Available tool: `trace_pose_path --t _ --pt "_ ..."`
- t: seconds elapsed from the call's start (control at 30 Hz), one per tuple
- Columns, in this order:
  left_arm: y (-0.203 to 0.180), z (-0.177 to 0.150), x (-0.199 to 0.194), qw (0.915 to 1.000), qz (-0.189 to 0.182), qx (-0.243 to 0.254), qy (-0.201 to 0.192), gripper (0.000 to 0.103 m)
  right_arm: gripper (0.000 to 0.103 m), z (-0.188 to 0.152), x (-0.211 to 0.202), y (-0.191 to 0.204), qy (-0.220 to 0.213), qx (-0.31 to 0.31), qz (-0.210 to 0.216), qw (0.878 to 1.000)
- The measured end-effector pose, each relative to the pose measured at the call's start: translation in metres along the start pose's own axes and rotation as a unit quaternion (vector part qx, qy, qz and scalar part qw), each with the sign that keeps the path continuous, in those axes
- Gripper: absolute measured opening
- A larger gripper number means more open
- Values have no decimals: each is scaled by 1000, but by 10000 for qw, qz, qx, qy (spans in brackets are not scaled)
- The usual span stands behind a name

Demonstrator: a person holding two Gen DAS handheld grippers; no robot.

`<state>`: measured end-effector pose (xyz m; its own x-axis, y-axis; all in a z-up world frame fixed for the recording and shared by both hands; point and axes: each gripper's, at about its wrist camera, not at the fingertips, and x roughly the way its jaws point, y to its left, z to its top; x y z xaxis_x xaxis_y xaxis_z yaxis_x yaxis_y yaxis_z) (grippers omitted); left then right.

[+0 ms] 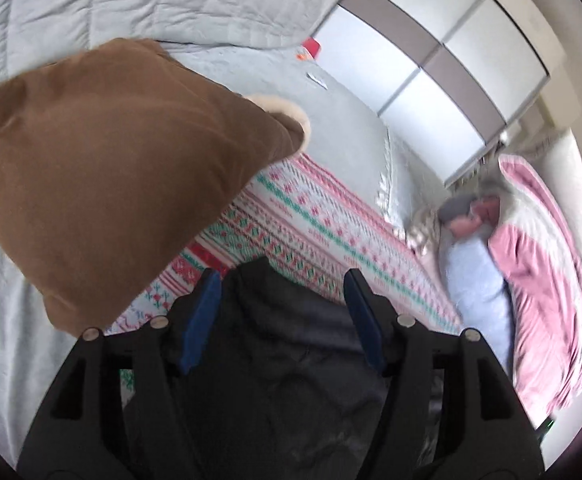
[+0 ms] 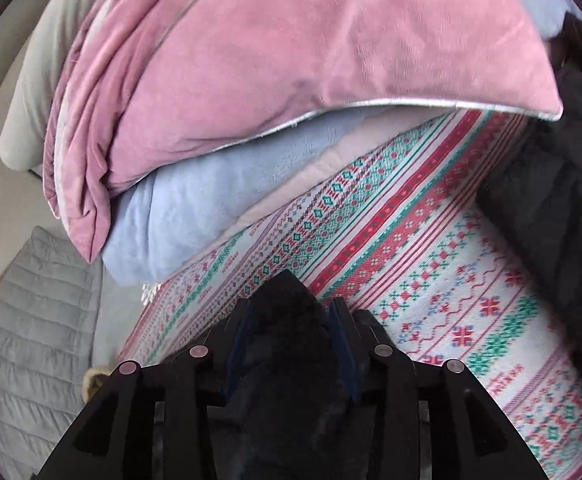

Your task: Fold large clothes

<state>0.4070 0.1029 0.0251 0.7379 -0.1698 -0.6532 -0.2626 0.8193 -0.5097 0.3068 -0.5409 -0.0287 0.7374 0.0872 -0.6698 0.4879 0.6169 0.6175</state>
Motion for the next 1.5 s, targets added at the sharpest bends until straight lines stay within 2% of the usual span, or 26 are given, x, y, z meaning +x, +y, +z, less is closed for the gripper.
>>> trace_pose_path --t 0.07,0.2,0.3,0.37,0.4,0.5,0.53,0.6,0.67,0.77,0.83,0.93,1.0,1.1,1.2,1.27,1.37,1.43,1.5 --pt "-7 -5 5 9997 53 159 178 65 40 -2 -10 5 -45 -164 -8 9999" --pt "-28 -20 8 9978 59 498 438 65 40 -12 -24 23 132 -636 74 9979" --pt "-53 -40 1 9943 123 919 534 65 40 -24 -37 36 177 -1017 34 9947" --pt "-71 -62 -8 9902 72 1227 658 65 41 -40 -46 49 278 -1490 -64 9884" --pt "-80 -73 -13 9879 -9 1378 713 65 44 -50 -48 57 356 -1794 -128 9831" --pt "-104 -114 -33 9728 -182 2199 707 66 48 -80 -54 74 534 -2592 -296 9639" --pt "-111 -127 -39 9662 -78 2508 591 68 48 -87 -56 72 554 -2613 -290 9632" --pt "-117 -140 -41 9609 119 2710 555 69 48 -103 -67 61 715 -2408 -71 9679" --pt "-116 -149 -42 9596 50 2698 794 69 48 -115 -77 48 841 -2307 63 9694" --pt "-103 -154 -51 9622 -31 2561 928 69 48 -115 -92 23 689 -2126 -164 9746" --pt "-87 -150 -56 9634 213 2563 753 69 48 -108 -101 0 603 -1746 -127 9827" --pt "-60 -134 -50 9677 777 2341 518 69 48 -101 -103 -25 834 -1207 359 9885" --pt "-42 -121 -44 9752 736 2000 591 69 48 -100 -101 -25 943 -1254 562 9860" --pt "-25 -114 -33 9827 466 1527 940 69 48 -104 -91 -14 1001 -1597 362 9814" --pt "-22 -117 -25 9832 616 1348 1063 69 48 -112 -62 -17 1366 -1576 -50 9780" --pt "-30 -120 -31 9842 524 1405 943 69 48 -117 -49 -19 1522 -1604 -194 9750" --pt "-50 -128 -48 9833 307 1702 560 69 48 -121 -37 -19 1637 -1642 -356 9721" --pt "-71 -140 -54 9772 85 2078 437 69 48 -122 -30 -20 1693 -1619 -434 9712" --pt "-91 -155 -52 9678 -93 2457 544 69 48 -124 -25 -20 1722 -1619 -512 9703"
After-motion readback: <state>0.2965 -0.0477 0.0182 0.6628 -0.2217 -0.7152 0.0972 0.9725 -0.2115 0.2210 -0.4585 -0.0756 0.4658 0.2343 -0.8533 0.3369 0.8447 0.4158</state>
